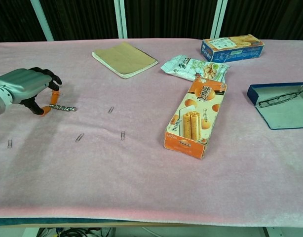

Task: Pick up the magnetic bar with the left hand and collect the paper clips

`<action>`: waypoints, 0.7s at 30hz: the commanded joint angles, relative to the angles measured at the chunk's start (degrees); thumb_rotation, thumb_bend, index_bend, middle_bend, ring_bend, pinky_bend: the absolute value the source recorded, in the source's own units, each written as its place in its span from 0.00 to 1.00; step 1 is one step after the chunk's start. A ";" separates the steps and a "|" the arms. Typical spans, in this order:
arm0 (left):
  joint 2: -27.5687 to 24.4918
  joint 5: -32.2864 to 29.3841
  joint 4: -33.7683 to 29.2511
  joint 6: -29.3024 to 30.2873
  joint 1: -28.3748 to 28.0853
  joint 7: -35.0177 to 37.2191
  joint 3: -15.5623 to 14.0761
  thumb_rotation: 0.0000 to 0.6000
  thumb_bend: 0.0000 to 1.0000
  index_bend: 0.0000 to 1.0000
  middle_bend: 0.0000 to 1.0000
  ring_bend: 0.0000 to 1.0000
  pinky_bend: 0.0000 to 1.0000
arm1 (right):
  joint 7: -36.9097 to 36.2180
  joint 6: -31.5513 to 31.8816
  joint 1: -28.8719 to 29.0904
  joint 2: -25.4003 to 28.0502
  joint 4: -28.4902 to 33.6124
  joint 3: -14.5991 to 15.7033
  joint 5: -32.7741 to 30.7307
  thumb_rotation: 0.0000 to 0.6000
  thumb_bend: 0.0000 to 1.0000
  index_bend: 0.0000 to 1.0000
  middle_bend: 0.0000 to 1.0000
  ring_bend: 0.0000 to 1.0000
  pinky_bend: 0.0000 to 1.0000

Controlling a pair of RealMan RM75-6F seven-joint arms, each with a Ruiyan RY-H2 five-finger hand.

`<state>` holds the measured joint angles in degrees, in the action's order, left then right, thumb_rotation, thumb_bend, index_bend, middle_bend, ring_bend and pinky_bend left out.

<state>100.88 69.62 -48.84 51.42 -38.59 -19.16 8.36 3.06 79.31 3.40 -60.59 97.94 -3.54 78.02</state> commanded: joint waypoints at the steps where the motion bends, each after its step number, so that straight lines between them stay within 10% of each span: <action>1: 0.09 0.00 0.21 0.02 0.03 0.07 0.01 1.00 0.39 0.55 0.14 0.00 0.00 | -0.03 0.00 0.00 0.00 0.00 -0.01 -0.03 1.00 0.08 0.00 0.00 0.07 0.18; 21: -1.17 1.87 -0.78 2.59 0.20 2.29 0.28 1.00 0.42 0.56 0.16 0.00 0.00 | -0.19 -0.04 0.01 -0.01 0.07 -0.01 -0.06 1.00 0.08 0.00 0.00 0.07 0.18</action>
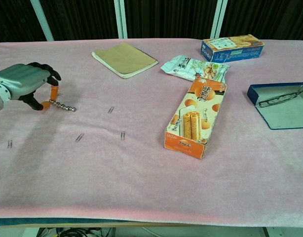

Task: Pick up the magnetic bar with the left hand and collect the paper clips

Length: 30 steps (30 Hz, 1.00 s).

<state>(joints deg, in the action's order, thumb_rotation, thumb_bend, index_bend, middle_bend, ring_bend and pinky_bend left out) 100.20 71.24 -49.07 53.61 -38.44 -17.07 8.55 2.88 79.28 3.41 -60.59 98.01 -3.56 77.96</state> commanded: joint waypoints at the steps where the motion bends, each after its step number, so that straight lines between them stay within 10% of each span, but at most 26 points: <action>1: -0.86 0.39 -0.97 0.63 0.07 0.29 0.15 1.00 0.42 0.56 0.16 0.00 0.00 | -0.02 -0.02 0.00 0.00 0.04 0.01 -0.02 1.00 0.08 0.00 0.00 0.07 0.18; 30: -5.79 2.09 -7.64 4.44 0.64 1.53 0.84 1.00 0.43 0.56 0.16 0.00 0.00 | 0.01 -0.14 0.02 0.00 0.22 -0.03 -0.27 1.00 0.08 0.00 0.00 0.07 0.18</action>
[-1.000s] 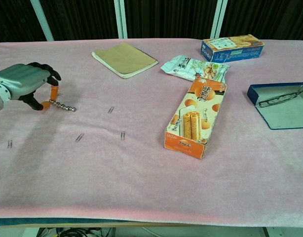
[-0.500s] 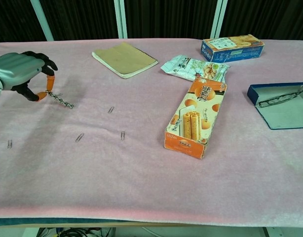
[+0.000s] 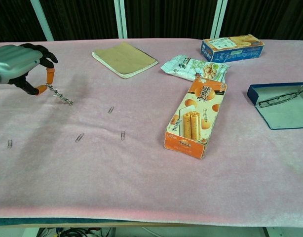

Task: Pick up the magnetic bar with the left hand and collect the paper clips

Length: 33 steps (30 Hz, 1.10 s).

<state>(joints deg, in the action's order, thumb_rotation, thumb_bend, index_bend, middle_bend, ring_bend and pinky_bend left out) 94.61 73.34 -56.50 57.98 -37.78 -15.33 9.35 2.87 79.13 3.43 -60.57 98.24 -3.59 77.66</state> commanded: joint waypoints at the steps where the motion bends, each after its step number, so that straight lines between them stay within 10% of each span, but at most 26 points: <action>1: -0.29 -0.04 -0.34 0.12 -0.02 -0.31 0.07 1.00 0.43 0.56 0.16 0.00 0.00 | 0.04 0.00 0.01 -0.03 -0.01 0.02 0.04 1.00 0.08 0.00 0.00 0.07 0.18; 33: -3.20 -4.16 -2.09 -1.51 -1.44 -0.68 3.22 1.00 0.43 0.56 0.16 0.00 0.00 | 0.10 0.12 -0.04 -0.07 0.04 -0.03 -0.07 1.00 0.08 0.00 0.00 0.07 0.18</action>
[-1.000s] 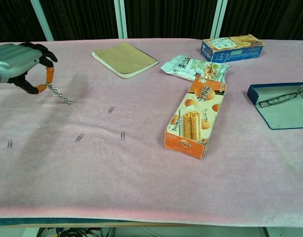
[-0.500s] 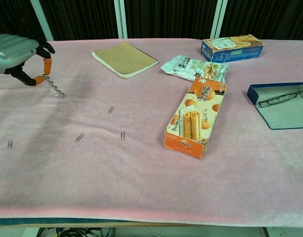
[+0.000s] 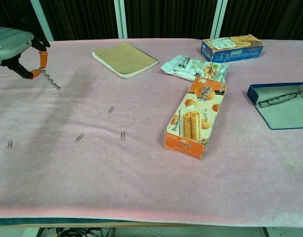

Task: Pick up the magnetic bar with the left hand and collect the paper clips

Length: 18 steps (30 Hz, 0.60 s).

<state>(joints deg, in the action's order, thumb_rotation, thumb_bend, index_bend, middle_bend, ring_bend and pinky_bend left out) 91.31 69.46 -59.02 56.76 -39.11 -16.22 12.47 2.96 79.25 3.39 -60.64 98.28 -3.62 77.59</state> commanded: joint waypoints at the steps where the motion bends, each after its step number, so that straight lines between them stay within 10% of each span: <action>1: 0.16 -0.36 0.74 -0.44 -0.14 0.30 0.06 1.00 0.43 0.56 0.16 0.00 0.00 | -0.01 0.01 0.00 0.00 0.01 -0.01 -0.01 1.00 0.08 0.00 0.00 0.07 0.18; 18: -2.02 -3.46 -1.92 -4.00 -0.13 -1.04 -0.37 1.00 0.43 0.56 0.15 0.00 0.00 | 0.05 0.04 0.01 -0.07 -0.04 -0.01 0.04 1.00 0.08 0.00 0.00 0.07 0.18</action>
<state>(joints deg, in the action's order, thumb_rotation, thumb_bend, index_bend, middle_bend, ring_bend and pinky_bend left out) 89.34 66.08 -60.86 52.82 -39.24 -17.18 12.14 3.02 79.29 3.40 -60.70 98.24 -3.63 77.64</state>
